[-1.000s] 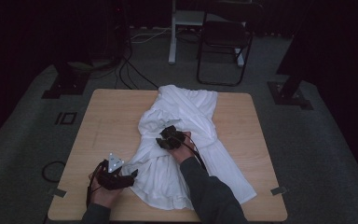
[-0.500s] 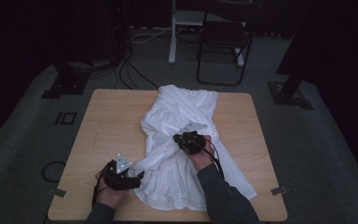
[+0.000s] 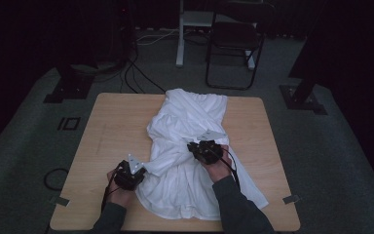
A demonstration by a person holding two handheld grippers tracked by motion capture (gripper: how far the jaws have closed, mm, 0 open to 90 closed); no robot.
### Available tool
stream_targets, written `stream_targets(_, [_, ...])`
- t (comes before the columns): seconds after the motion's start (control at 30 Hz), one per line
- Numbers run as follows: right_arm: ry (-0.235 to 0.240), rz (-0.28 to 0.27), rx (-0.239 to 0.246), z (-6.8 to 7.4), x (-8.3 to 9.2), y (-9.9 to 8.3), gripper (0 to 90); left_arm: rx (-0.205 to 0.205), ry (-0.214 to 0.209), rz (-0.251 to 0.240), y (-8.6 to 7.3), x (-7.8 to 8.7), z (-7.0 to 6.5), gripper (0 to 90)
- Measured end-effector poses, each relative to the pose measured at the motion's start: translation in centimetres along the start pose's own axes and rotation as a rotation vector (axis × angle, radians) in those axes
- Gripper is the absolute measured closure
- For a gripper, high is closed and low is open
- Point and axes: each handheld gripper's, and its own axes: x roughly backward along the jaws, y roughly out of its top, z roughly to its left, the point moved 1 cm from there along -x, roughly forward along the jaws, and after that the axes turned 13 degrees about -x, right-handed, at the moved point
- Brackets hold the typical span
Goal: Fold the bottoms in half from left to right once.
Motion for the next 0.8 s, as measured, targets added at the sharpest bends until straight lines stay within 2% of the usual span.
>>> stream_targets(0.03, [-0.003,0.006,-0.009,-0.5,0.3,-0.5,87.0,0.004,0.034,-0.010,-0.1,0.5,0.3,82.7])
stream_targets(0.07, [-0.003,0.006,-0.009,-0.5,0.3,-0.5,87.0,0.004,0.034,-0.010,-0.1,0.5,0.3,84.3])
stream_targets(0.1, [-0.004,0.017,-0.012,-0.9,0.6,-1.0,89.5,0.016,0.055,-0.021,-0.2,0.9,0.7,85.2])
stream_targets(0.27, [-0.019,0.016,-0.001,-1.1,1.4,-2.0,89.7,0.037,0.087,-0.033,-0.5,1.6,1.5,86.3])
stream_targets(0.43, [-0.041,-0.013,-0.019,-1.6,3.2,-2.9,89.7,0.058,0.113,-0.036,-1.1,2.4,2.1,87.2])
stream_targets(0.5, [-0.061,-0.029,-0.037,-2.1,4.6,-4.1,89.6,0.064,0.110,-0.033,-1.5,2.4,2.2,87.6])
stream_targets(0.57, [-0.068,-0.030,-0.044,-2.4,5.1,-4.6,89.6,0.058,0.104,-0.021,-1.8,2.4,2.2,87.6])
stream_targets(0.63, [-0.075,-0.024,-0.071,-3.1,6.4,-6.2,89.5,0.044,0.075,-0.026,-1.9,2.3,1.9,87.7])
stream_targets(0.67, [-0.075,-0.024,-0.071,-3.1,6.4,-6.2,89.5,0.044,0.075,-0.026,-1.9,2.3,1.9,87.7])
stream_targets(0.7, [-0.078,-0.011,-0.082,-3.4,6.9,-7.2,89.5,0.035,0.066,-0.026,-1.8,2.2,1.6,87.7])
stream_targets(0.8, [-0.083,0.001,-0.085,-3.6,7.2,-8.1,89.4,0.021,0.031,-0.027,-1.5,1.9,0.9,87.6])
